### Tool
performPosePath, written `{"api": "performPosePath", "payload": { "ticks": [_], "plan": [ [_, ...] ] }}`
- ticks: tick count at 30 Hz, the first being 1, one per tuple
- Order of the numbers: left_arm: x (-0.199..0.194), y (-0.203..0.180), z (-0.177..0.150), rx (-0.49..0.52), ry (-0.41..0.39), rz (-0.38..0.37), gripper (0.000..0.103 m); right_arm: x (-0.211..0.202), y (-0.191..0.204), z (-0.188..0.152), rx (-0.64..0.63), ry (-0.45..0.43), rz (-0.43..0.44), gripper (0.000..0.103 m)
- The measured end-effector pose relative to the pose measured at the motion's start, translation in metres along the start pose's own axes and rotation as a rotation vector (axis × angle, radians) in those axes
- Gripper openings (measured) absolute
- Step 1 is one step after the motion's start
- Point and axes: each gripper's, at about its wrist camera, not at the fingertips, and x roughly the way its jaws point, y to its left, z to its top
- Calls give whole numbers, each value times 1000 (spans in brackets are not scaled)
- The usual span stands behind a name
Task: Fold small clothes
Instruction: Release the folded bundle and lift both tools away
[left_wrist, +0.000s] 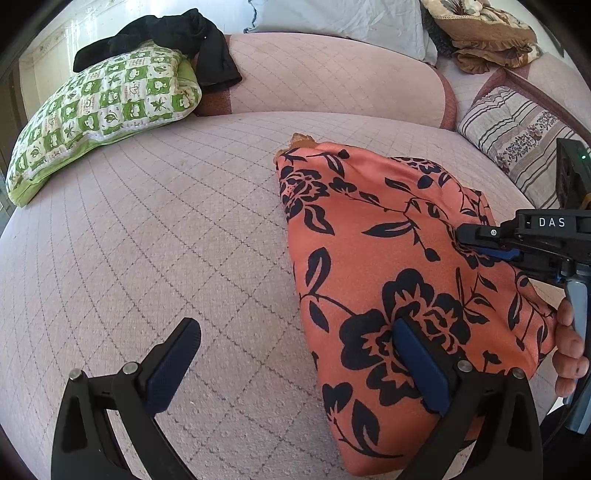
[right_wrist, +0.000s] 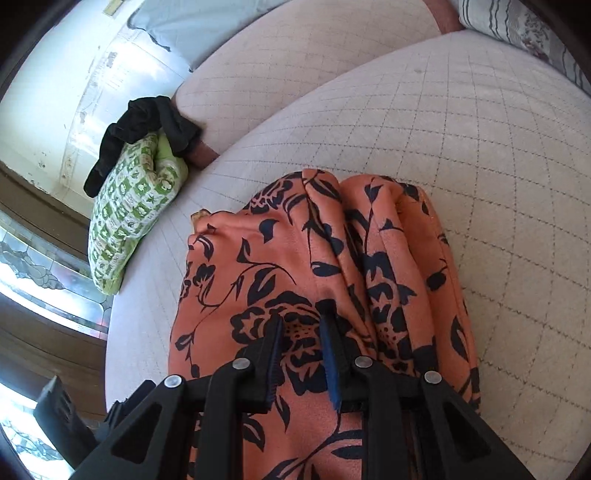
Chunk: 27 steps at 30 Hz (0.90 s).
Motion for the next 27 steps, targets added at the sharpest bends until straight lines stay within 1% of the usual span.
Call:
{"api": "performPosePath", "payload": {
  "ticks": [3, 7, 10, 16, 23, 25, 26, 27],
  "plan": [
    [2, -1, 1, 14, 3, 4, 103, 8, -6, 2, 13, 7, 36, 24],
    [6, -7, 2, 44, 13, 39, 103, 10, 2, -3, -47, 0, 7, 24],
    [5, -15, 1, 82, -5, 80, 103, 14, 9, -4, -76, -10, -15, 24],
    [7, -18, -1, 89, -13, 103, 103, 13, 7, -3, -78, -11, -7, 24],
    [4, -18, 2, 73, -8, 101, 103, 13, 10, -4, -83, -16, 6, 24],
    [-2, -14, 7, 43, 10, 90, 103, 8, 13, -2, -91, -9, 11, 24],
    [-7, -10, 12, 18, 20, 71, 103, 2, 14, -2, -89, -13, 14, 24],
    [-13, -4, 16, -10, 7, 54, 103, -6, 15, -4, -82, -23, 18, 24]
  ]
}}
